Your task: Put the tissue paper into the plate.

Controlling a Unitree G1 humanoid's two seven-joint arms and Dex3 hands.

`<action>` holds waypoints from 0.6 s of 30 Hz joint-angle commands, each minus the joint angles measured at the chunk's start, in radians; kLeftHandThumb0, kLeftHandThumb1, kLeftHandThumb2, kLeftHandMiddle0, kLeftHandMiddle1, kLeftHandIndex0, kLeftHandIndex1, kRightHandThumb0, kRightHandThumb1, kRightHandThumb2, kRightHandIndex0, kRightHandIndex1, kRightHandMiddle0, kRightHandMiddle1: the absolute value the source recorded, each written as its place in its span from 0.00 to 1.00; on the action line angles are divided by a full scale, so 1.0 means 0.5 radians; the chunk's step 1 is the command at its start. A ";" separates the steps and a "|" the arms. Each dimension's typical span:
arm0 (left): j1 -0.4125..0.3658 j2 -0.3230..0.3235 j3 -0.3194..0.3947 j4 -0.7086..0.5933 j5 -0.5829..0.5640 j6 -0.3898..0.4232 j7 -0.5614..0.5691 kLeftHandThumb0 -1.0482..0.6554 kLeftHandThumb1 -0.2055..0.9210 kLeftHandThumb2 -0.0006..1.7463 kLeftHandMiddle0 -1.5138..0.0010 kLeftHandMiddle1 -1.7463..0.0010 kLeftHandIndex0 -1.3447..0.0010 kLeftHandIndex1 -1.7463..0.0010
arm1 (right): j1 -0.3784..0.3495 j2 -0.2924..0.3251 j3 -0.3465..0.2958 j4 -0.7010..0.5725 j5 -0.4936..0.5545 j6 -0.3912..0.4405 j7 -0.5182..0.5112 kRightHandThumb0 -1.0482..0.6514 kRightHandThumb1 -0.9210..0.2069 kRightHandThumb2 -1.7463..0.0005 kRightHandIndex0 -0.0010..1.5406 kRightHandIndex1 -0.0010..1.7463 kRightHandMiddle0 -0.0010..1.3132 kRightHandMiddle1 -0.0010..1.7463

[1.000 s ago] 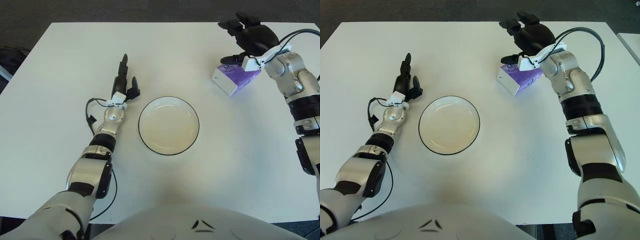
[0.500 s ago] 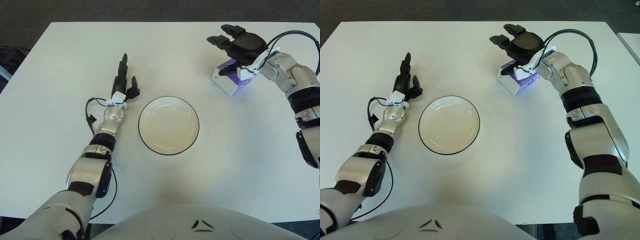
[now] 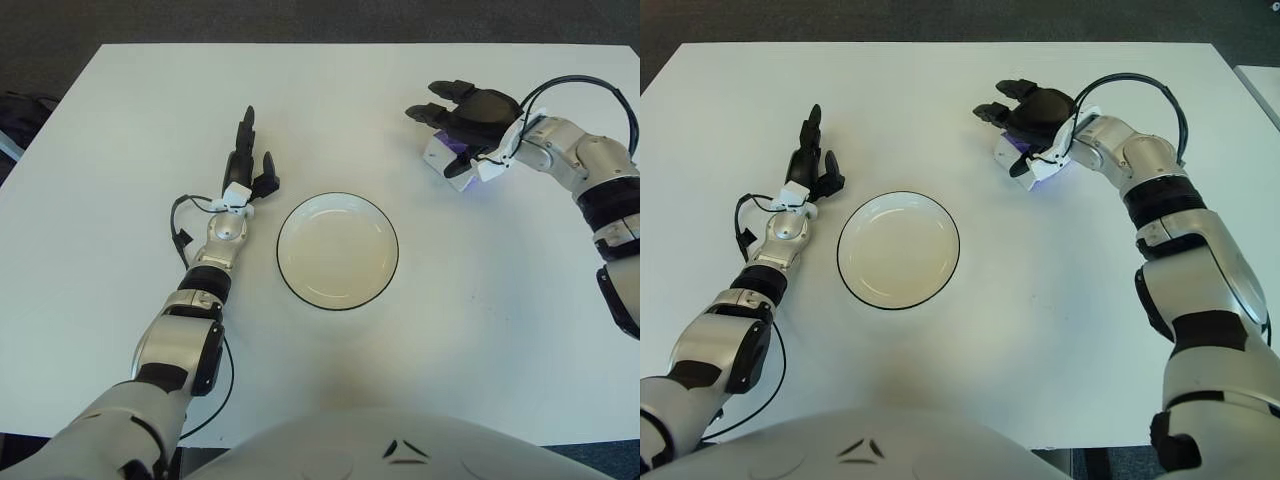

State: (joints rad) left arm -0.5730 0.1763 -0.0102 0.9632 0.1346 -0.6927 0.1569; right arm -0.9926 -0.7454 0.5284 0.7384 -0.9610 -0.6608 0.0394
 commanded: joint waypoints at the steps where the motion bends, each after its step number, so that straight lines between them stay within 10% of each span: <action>1: 0.406 -0.062 -0.019 0.216 0.024 -0.050 0.007 0.09 1.00 0.59 1.00 1.00 1.00 0.98 | -0.058 -0.154 -0.022 -0.035 0.020 -0.073 0.117 0.00 0.00 0.87 0.00 0.00 0.00 0.07; 8: 0.410 -0.056 -0.020 0.218 0.030 -0.050 0.003 0.09 1.00 0.59 1.00 1.00 1.00 0.98 | -0.170 -0.285 -0.054 0.054 0.106 -0.213 0.332 0.00 0.06 0.90 0.00 0.00 0.00 0.07; 18: 0.412 -0.051 -0.019 0.229 0.031 -0.053 -0.002 0.08 1.00 0.59 1.00 1.00 1.00 0.97 | -0.266 -0.457 -0.159 -0.091 0.494 -0.229 1.151 0.00 0.11 0.93 0.00 0.00 0.00 0.08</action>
State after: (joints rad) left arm -0.5726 0.1768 -0.0069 0.9632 0.1341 -0.6947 0.1569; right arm -1.0808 -0.9023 0.4953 0.7468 -0.8129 -0.7672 0.4584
